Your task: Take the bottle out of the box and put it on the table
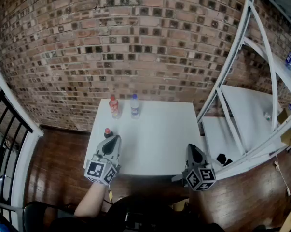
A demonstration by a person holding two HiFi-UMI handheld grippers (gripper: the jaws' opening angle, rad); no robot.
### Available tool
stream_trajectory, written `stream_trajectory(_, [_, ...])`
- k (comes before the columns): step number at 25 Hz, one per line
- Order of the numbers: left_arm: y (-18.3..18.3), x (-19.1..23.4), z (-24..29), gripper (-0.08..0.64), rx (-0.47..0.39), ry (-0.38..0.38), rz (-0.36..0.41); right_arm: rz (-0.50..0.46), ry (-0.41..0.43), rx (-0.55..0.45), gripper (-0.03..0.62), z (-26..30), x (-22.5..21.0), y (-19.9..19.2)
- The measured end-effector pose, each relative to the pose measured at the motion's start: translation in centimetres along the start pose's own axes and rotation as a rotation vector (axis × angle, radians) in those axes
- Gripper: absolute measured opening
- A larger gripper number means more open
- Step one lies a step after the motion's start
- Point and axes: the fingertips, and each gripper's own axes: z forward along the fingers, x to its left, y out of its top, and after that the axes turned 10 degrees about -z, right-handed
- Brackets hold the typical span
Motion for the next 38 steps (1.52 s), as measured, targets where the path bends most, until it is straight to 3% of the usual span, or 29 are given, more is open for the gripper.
stream_trajectory(7, [-2.5,-7.0,3.9,0.005,0.028,-0.109,-0.007,0.003,-0.088,0.007,0.002,-4.6,-6.1,-0.6])
stream_trajectory(13, [-4.8,-14.2,7.3,0.005,0.048,-0.252,-0.036,-0.016,-0.199,0.014,0.002,-11.2,-10.7,-0.9])
stream_trajectory(22, [-8.2,-25.5,11.0,0.005,0.107,-0.570,-0.138,0.008,-0.526,0.012,0.002,-22.4,-15.8,-1.8])
stream_trajectory(30, [-9.2,-34.1,10.8,0.005,0.169,-0.872,-0.184,0.049,-0.832,0.010,0.002,-31.8,-13.2,-2.2])
stream_trajectory(38, [-11.4,-40.3,7.0,0.005,0.273,-1.125,-0.252,0.107,-1.095,0.055,0.002,-40.4,-6.7,-4.8])
